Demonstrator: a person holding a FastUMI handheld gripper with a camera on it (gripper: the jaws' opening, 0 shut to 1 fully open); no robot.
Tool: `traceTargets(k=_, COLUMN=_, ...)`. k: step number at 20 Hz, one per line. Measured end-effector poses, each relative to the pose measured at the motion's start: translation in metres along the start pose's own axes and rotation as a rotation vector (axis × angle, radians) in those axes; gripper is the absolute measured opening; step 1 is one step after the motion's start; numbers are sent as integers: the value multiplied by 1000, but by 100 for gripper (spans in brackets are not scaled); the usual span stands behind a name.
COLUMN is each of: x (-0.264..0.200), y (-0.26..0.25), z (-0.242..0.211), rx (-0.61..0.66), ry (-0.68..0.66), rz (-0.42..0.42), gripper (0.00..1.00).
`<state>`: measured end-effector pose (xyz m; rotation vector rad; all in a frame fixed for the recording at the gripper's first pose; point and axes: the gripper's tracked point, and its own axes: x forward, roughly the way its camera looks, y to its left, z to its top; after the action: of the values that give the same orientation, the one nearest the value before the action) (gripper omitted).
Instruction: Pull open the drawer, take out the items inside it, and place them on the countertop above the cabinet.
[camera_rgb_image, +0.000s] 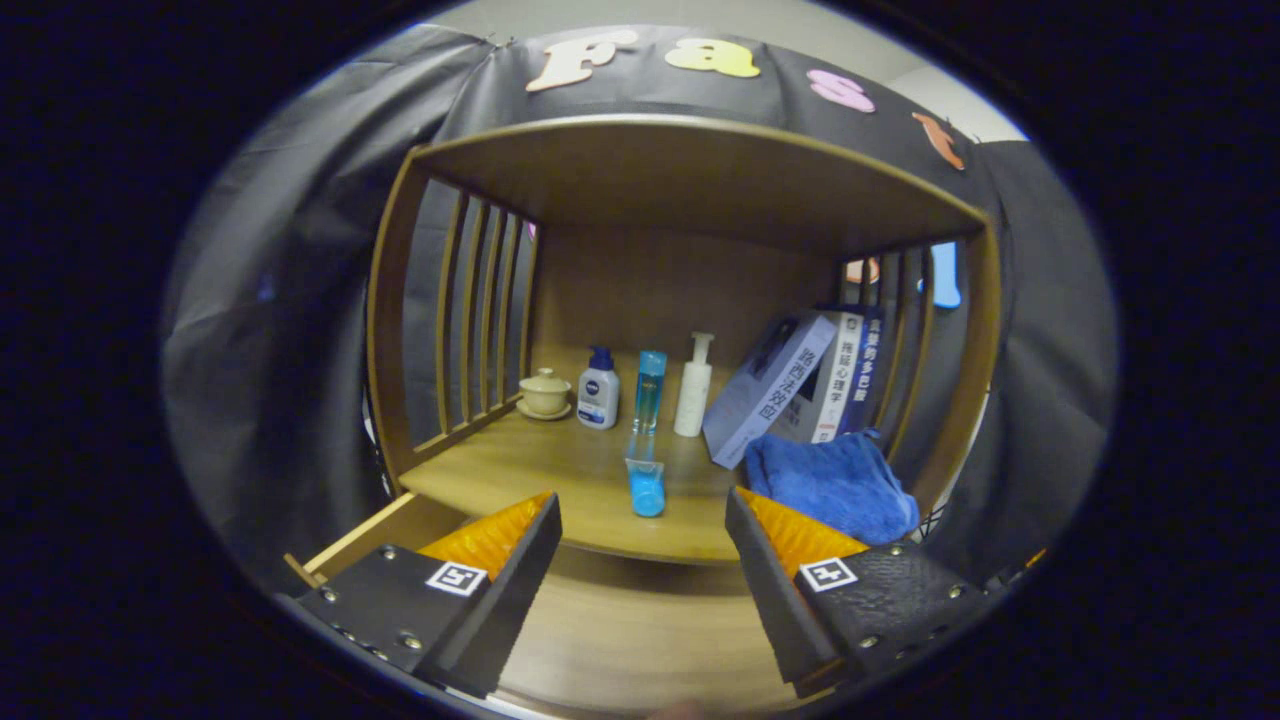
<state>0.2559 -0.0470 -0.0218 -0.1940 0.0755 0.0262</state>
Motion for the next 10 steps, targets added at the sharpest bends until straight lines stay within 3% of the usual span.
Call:
traceTargets(k=5, x=-51, y=-5, z=-28, rx=28, ry=-6, rz=-30, gripper=98)
traceTargets(k=7, x=-70, y=-17, z=-34, rx=64, ry=-63, rz=-84, gripper=98)
traceTargets(k=10, x=-90, y=-13, z=-61, rx=13, ry=-90, rz=-77, gripper=98)
